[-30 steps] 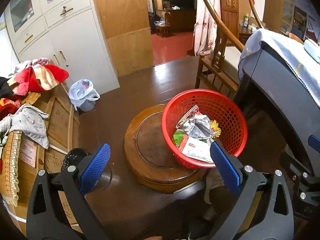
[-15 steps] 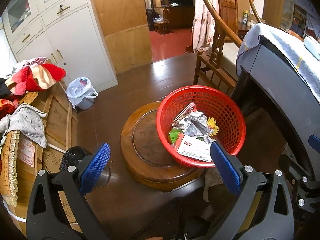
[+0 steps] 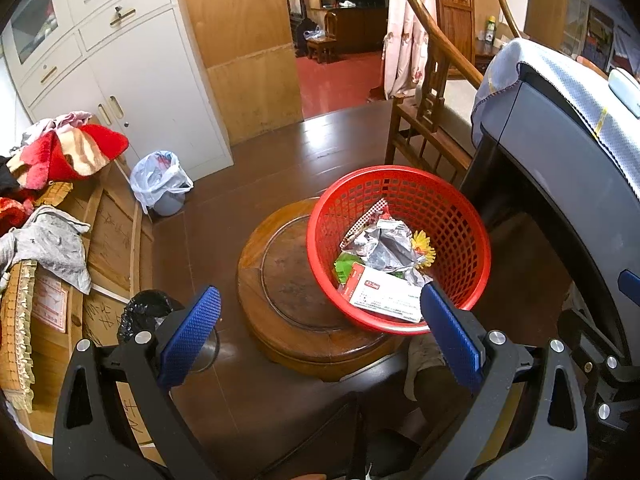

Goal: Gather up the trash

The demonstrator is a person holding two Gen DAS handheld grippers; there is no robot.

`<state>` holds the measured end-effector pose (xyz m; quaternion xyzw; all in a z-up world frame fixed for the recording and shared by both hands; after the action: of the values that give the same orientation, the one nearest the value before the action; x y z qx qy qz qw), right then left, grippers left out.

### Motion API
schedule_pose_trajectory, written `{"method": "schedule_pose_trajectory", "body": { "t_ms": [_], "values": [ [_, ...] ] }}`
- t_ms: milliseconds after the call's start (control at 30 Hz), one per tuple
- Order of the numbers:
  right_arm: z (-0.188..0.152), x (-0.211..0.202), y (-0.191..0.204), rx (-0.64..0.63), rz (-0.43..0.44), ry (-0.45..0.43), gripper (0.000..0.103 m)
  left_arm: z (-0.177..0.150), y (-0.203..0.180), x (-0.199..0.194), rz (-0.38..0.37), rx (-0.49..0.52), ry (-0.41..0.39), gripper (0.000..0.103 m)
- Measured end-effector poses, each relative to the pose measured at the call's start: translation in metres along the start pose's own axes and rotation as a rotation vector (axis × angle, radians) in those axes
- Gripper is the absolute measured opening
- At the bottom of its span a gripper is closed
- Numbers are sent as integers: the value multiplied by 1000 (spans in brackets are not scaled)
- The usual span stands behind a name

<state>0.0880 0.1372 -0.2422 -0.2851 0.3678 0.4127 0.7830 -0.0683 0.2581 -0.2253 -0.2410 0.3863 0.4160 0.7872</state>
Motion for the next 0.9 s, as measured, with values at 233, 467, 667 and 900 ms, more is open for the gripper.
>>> {"method": "schedule_pose_trajectory", "body": {
  "t_ms": [233, 467, 667, 900],
  "values": [
    [0, 1, -1, 4, 3, 1, 97, -1, 0, 3, 2, 4, 6, 96],
    [-1, 3, -1, 10, 5, 7, 97, -1, 0, 7, 0, 3, 15, 96],
    [-3, 7, -3, 16, 10, 11, 97, 1, -2, 9, 37, 21, 0, 96],
    [-4, 8, -5, 17, 10, 15, 97, 6, -4, 11, 23, 12, 7, 96]
  ]
}}
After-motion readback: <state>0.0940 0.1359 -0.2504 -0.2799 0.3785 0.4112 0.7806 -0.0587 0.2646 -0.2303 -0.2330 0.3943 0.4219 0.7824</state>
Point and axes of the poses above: each gripper's, at about its wrist camera, not at the fingertips, and x roughly the way its jaws point, y to its left, z to its top, the point moved 9 cm from there along x, roughly the way its jaws point, and after that the axes turned 13 degrees about -x, right-handed, at the moved point
